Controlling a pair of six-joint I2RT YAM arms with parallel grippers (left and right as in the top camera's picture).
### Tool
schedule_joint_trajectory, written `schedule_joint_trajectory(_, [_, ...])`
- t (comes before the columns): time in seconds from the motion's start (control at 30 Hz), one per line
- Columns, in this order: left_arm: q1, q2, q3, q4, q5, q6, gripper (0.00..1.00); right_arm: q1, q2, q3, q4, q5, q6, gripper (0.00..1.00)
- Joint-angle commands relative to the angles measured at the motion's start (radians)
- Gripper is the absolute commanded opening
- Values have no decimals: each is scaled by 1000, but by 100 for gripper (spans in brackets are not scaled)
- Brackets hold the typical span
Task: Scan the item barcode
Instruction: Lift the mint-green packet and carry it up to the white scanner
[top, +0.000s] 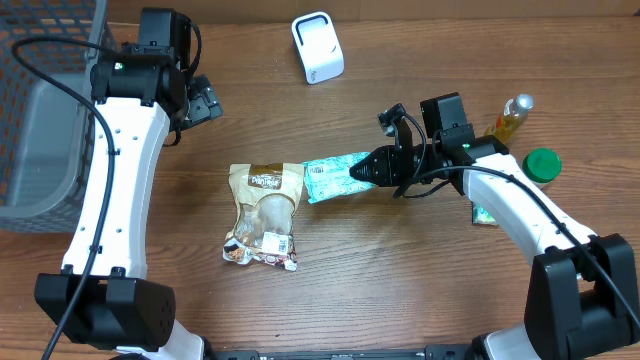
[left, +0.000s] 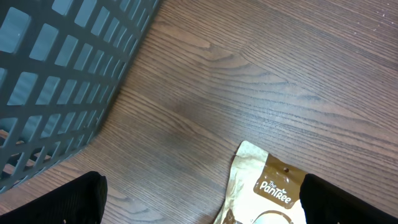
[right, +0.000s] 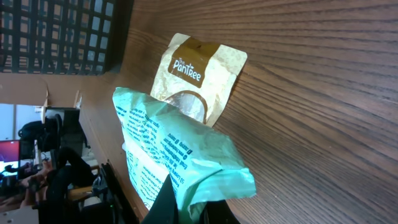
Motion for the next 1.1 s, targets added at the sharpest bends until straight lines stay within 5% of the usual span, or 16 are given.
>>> schedule_joint_trajectory(0.0, [-13, -13, 19, 2, -14, 19, 100, -5, -32, 9, 23, -34, -10, 4])
schedule_joint_trajectory(0.23, [-13, -13, 19, 2, -14, 19, 100, -5, -32, 265, -84, 47, -10, 4])
schedule_joint_trajectory(0.5, [-13, -13, 19, 2, -14, 19, 99, 53, -32, 527, -17, 549, -77, 3])
schedule_joint_trajectory(0.73, [-13, -13, 19, 2, -14, 19, 99, 161, 77, 526, 230, 974, -404, 4])
schedule_joint_trajectory(1.07, [-13, -13, 19, 2, -14, 19, 99, 279, 327, 526, 663, 1286, -893, 4])
